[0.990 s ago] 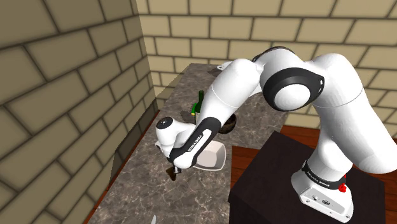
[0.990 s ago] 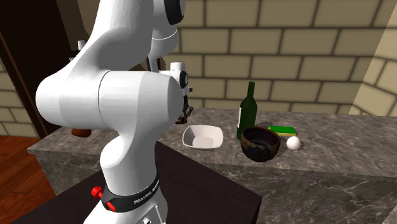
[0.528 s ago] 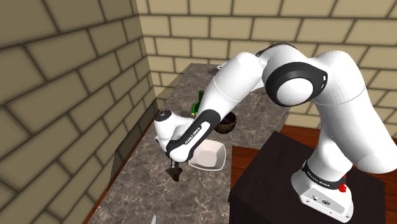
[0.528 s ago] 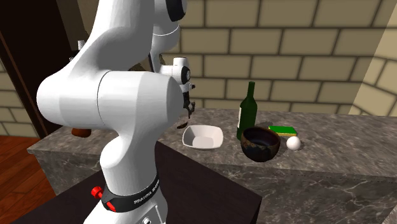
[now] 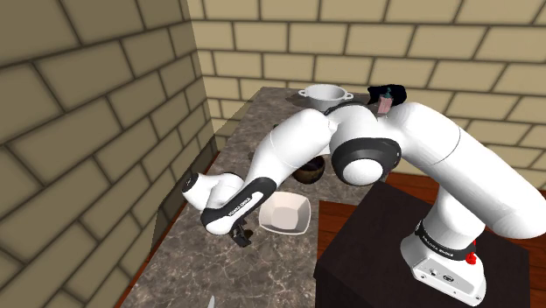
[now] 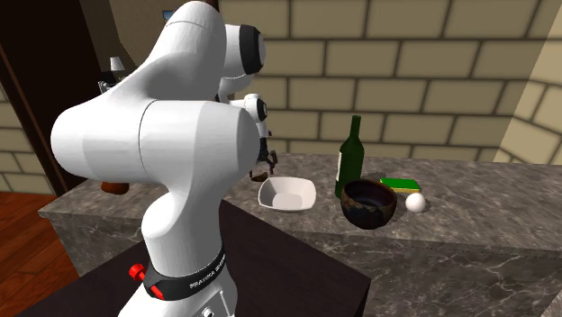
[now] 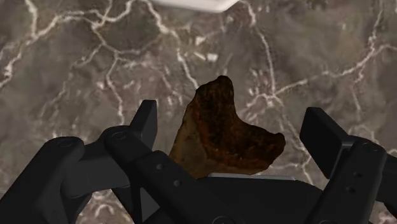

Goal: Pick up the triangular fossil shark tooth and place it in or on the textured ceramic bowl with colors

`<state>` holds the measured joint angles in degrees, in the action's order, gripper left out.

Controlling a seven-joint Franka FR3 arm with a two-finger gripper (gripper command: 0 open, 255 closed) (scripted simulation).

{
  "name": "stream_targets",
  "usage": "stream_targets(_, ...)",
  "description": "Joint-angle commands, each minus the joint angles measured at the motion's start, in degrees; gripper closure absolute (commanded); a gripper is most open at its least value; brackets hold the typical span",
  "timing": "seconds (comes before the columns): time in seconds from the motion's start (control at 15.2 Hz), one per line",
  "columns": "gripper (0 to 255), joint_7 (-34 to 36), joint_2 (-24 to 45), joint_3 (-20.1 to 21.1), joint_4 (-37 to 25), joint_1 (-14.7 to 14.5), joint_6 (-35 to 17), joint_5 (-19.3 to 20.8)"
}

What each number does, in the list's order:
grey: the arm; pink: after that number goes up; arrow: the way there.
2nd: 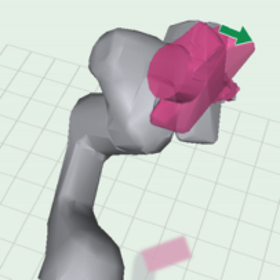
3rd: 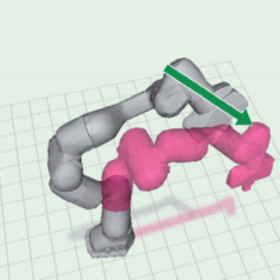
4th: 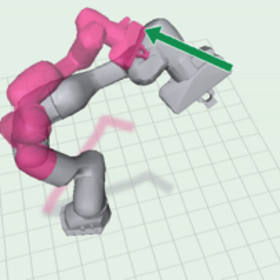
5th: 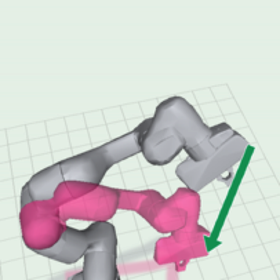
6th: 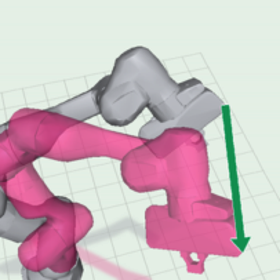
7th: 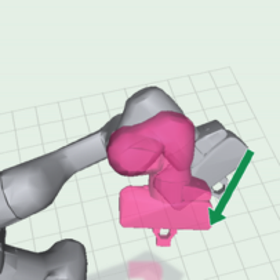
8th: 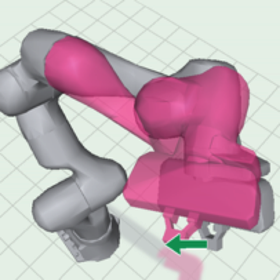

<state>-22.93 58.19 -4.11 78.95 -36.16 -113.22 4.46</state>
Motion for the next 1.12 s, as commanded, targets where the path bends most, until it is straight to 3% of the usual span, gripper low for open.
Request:
stream_targets(0.0, 0, -0.50, 1.18, -0.09, -0.52, 0.05, 0.37, 0.34)
stream_targets(0.73, 0, -0.44, 2.03, -0.14, 0.87, 0.20, -1.87, 0.41)
stream_targets(0.79, 255, -0.44, 2.03, -0.14, 0.87, 0.20, -1.87, 0.41)
stream_targets(1.06, 255, -0.44, 1.98, -0.13, 1.08, 0.22, -2.04, 0.41)
